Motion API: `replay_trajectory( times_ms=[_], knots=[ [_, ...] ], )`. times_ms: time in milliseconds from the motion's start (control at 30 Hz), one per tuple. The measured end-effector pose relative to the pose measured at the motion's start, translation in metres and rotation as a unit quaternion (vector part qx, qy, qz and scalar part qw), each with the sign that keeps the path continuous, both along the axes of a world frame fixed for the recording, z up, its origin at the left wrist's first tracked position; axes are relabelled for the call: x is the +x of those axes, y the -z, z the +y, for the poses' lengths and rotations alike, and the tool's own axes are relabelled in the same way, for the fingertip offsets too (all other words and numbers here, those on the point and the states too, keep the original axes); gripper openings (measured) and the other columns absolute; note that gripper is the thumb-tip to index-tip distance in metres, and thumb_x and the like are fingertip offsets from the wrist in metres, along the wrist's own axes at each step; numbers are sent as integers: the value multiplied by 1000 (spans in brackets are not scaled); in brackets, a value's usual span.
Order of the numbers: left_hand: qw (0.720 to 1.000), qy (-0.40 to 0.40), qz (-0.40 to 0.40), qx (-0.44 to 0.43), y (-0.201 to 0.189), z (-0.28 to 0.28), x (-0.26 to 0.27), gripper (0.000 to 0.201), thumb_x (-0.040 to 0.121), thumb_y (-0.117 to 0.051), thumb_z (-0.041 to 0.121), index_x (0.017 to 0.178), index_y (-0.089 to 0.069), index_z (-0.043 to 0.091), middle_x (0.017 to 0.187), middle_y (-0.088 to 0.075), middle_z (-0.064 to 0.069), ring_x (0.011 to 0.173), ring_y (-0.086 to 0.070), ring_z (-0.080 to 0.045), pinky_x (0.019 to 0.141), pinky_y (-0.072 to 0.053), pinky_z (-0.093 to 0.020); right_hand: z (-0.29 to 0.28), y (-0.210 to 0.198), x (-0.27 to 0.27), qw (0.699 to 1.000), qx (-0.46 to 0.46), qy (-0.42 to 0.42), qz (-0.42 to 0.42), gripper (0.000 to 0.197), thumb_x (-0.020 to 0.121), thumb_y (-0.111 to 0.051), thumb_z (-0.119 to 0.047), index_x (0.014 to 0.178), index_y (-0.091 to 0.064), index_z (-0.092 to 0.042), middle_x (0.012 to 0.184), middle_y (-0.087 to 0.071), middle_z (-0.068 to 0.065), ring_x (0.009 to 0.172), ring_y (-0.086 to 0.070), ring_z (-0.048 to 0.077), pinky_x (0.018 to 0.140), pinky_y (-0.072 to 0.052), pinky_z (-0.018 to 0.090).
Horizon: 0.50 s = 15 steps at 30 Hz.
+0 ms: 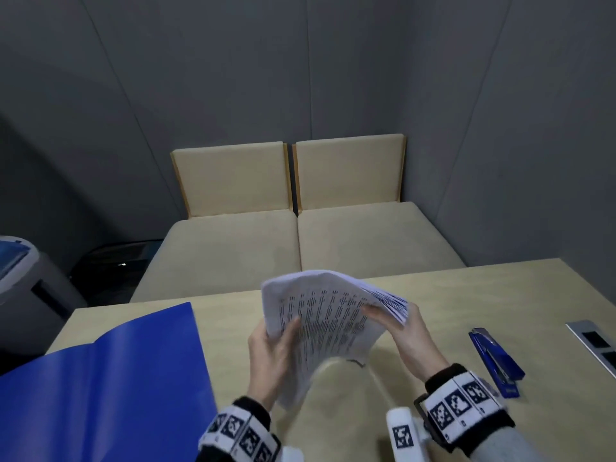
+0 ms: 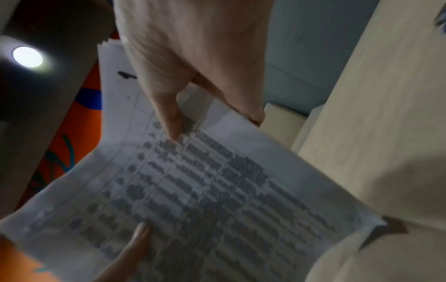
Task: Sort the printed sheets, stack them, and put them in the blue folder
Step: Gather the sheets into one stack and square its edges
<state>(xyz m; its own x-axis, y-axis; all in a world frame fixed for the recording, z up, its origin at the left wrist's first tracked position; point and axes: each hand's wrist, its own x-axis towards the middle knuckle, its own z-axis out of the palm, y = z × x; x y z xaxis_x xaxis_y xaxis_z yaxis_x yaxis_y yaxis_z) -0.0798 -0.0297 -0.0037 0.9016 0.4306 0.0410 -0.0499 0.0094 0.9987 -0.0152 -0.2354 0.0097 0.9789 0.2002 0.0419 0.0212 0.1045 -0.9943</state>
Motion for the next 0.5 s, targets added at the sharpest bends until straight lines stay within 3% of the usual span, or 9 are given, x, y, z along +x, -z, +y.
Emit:
replay_trajectory(
  times_ms=[67, 167, 233, 333, 433, 500],
  knots=[
    [999, -36, -14, 0, 14, -6, -3, 7, 85, -67, 7, 91, -68, 10, 83, -74, 2, 80, -68, -17, 68, -58, -33, 11, -1, -10, 1000, 5, 25, -18, 41, 69, -76, -35, 101, -72, -10, 99, -74, 6, 98, -68, 22, 87, -52, 35],
    [998, -40, -11, -43, 25, -11, -7, 12, 84, -65, 0, 94, -69, 7, 86, -74, -1, 82, -68, -15, 69, -58, -30, 24, 11, -15, 998, -2, 65, 2, 21, 77, -77, -15, 95, -72, -6, 93, -74, 9, 91, -69, 24, 78, -54, 27],
    [997, -31, -3, -72, 28, -11, -10, 14, 83, -65, -3, 94, -69, 5, 88, -75, -4, 82, -70, -15, 67, -56, -25, 28, 22, -15, 996, -3, 81, 36, 18, 76, -74, -5, 94, -71, -8, 94, -74, 9, 92, -68, 23, 77, -54, 23],
    [997, -16, 15, -79, 38, -5, -8, 17, 82, -66, -5, 93, -69, 8, 90, -75, -2, 82, -70, -13, 66, -56, -22, 32, 35, -13, 993, 26, 55, 102, 34, 71, -79, -4, 104, -69, -7, 105, -72, 12, 101, -67, 27, 90, -52, 38],
    [996, -2, 33, -87, 45, -2, -5, 18, 84, -64, -5, 94, -69, 9, 92, -75, -1, 85, -70, -14, 66, -55, -22, 33, 39, -9, 987, 30, 43, 155, 51, 62, -80, -15, 110, -65, -4, 105, -72, 13, 100, -67, 29, 89, -53, 42],
    [994, 13, 46, -96, 47, 2, -3, 15, 83, -65, -3, 94, -69, 7, 92, -75, -3, 86, -71, -17, 67, -55, -23, 31, 37, -5, 988, 24, 50, 143, 42, 73, -78, -12, 112, -64, -8, 107, -71, 9, 101, -67, 26, 90, -52, 42]
  ],
)
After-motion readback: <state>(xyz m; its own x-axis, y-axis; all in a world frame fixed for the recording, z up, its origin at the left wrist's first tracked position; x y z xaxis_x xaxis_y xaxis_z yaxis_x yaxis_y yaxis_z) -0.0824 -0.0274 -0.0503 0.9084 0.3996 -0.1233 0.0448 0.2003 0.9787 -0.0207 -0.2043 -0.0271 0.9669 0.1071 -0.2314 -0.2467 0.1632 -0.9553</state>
